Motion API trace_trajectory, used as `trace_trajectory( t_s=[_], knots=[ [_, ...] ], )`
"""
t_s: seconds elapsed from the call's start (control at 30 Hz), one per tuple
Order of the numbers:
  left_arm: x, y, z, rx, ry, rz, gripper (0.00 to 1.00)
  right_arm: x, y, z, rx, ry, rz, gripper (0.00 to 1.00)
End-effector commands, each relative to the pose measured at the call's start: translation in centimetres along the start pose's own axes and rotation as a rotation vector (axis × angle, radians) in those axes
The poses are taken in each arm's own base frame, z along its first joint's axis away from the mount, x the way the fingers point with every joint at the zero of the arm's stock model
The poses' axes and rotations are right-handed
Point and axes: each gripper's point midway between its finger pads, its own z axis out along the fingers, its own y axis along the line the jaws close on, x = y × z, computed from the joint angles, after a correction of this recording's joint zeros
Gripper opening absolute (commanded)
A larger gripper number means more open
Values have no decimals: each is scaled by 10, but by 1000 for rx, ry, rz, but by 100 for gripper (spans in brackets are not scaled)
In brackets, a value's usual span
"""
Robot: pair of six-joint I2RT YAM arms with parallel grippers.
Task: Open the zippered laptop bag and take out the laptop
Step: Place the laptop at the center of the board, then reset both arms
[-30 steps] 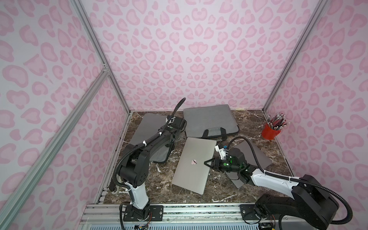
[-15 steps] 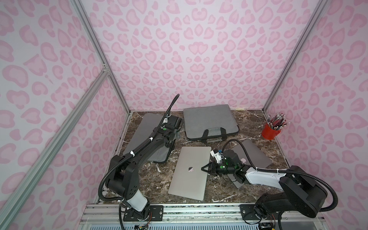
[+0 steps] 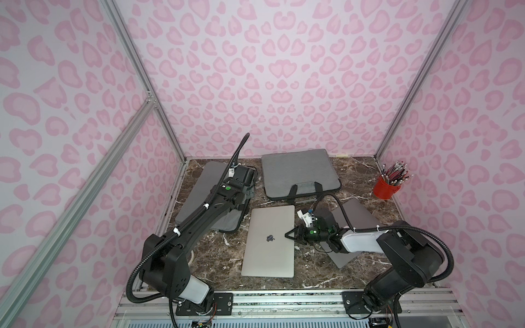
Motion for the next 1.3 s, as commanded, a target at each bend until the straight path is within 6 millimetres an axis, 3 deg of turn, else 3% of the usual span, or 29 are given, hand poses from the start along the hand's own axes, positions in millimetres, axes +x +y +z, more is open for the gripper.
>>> trace_trajectory(
  t_s=[0.0, 0.2, 0.47, 0.77, 1.0, 1.1, 1.27],
  knots=[
    [1, 2, -5, 13, -3, -4, 99, -10, -60, -3, 236, -83, 28, 1],
    [0, 5, -13, 23, -10, -5, 99, -17, -80, 0, 276, -104, 61, 5],
    [5, 7, -15, 31, -2, -5, 99, -17, -100, -8, 385, -127, 63, 21],
    [6, 6, -16, 41, 0, -4, 99, -24, -103, -15, 484, -154, 10, 32],
    [2, 11, -25, 43, -23, -12, 99, -28, -91, -22, 529, -184, -40, 39],
    [-1, 16, -31, 37, -46, -11, 99, -35, -75, -30, 548, -217, -79, 45],
    [-12, 40, -49, -22, -135, -20, 99, -56, -27, -58, 577, -330, -184, 55]
  ],
)
